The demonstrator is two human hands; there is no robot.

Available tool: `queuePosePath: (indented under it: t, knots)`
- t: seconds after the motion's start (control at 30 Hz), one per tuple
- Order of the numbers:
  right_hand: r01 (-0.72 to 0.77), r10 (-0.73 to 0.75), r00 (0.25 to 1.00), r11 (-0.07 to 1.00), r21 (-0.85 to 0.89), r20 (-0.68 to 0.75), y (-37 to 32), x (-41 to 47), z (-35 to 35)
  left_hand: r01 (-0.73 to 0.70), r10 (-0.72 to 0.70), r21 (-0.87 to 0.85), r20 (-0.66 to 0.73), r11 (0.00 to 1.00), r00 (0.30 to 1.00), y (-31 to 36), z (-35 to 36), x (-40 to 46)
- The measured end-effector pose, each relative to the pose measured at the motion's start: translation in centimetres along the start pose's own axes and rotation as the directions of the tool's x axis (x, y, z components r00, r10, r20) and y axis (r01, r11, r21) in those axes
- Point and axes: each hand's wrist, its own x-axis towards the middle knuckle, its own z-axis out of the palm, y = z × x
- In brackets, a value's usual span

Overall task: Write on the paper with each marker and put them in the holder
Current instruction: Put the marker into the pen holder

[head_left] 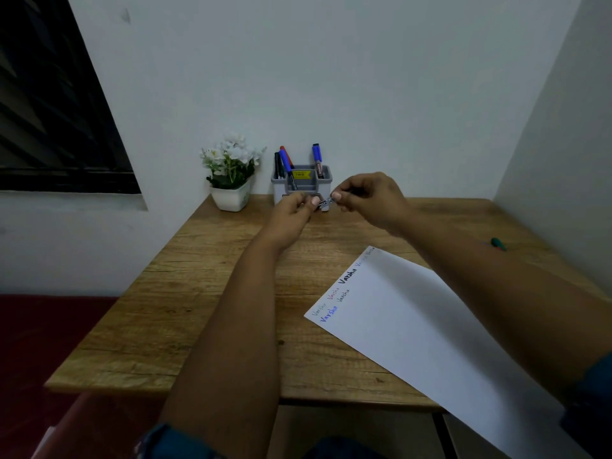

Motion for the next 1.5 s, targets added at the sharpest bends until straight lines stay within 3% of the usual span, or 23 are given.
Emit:
queuePosePath:
  t: [0.1,0.17,0.23,0.3,0.4,0.47,0.57,0.7,0.9,1.0,1.1,1.2,1.3,1.43,1.5]
  knots:
    - [0.058,-0.058,0.998,0.998,-0.037,0.012,-0.6,0.3,-0.1,-0.007,0.008,0.007,-0.027,1.000,1.000,0.0,-0.2,0.1]
    - [0.088,-0.071,0.993,0.975,-0.206,0.091,-0.8,0.8,-0.6,-0.025,0.028,0.089,-0.031,0.996,0.999,-0.4,-0.3,0.2]
    - [0.192,-0.079,0.970,0.828,-0.526,0.230,-0.8,1.2,-0.5,-0.082,0.087,0.283,-0.007,0.956,0.996,-0.6,-0.2,0.4]
    - [0.326,-0.116,0.936,0.635,-0.700,0.331,-0.6,1.4,0.3,-0.140,0.148,0.431,0.016,0.892,0.989,-1.1,-0.1,0.6]
    - [0.403,-0.113,0.896,0.612,-0.680,0.430,-0.1,1.7,1.9,-0.170,0.211,0.399,-0.060,0.901,0.976,-1.2,-0.2,0.8]
    - [0.345,-0.052,0.908,0.653,-0.674,0.415,0.0,2.2,2.2,-0.184,0.223,0.202,-0.194,0.962,0.955,-1.3,-0.3,1.1]
    - [0.202,-0.034,0.959,0.782,-0.590,0.282,0.1,3.9,2.1,-0.199,0.133,-0.099,-0.456,0.975,0.880,-1.9,-0.3,1.9]
    - [0.107,-0.096,0.994,0.926,-0.363,0.048,0.7,7.2,2.8,-0.116,0.033,-0.095,-0.616,0.989,0.787,-3.9,-0.3,2.5]
    - [0.131,-0.181,0.965,0.960,-0.248,-0.192,0.5,12.5,5.1,-0.130,0.086,-0.032,-0.592,0.991,0.802,-5.3,1.1,2.9]
    - [0.120,-0.190,0.970,0.914,-0.387,-0.149,1.1,13.6,6.5,-0.135,0.111,0.001,-0.580,0.991,0.807,-5.5,1.4,2.9]
    - [0.117,-0.196,0.978,0.799,-0.590,-0.072,2.2,14.1,7.7,-0.122,0.109,0.018,-0.583,0.992,0.805,-5.7,1.4,3.0]
    - [0.101,-0.164,0.986,0.730,-0.676,-0.030,3.3,14.5,8.4,-0.110,0.120,0.052,-0.568,0.993,0.814,-5.9,1.4,3.0]
    - [0.064,-0.117,0.992,0.752,-0.656,-0.037,3.5,14.4,8.1,-0.098,0.127,0.083,-0.527,0.992,0.840,-5.7,1.4,2.8]
    - [0.065,-0.153,0.978,0.869,-0.491,-0.139,3.0,12.7,5.2,-0.079,0.135,0.138,-0.463,0.987,0.876,-4.8,1.7,2.2]
    - [0.054,-0.140,0.981,0.863,-0.502,-0.136,3.2,11.0,2.3,-0.091,0.181,0.231,-0.408,0.969,0.895,-3.9,2.3,2.0]
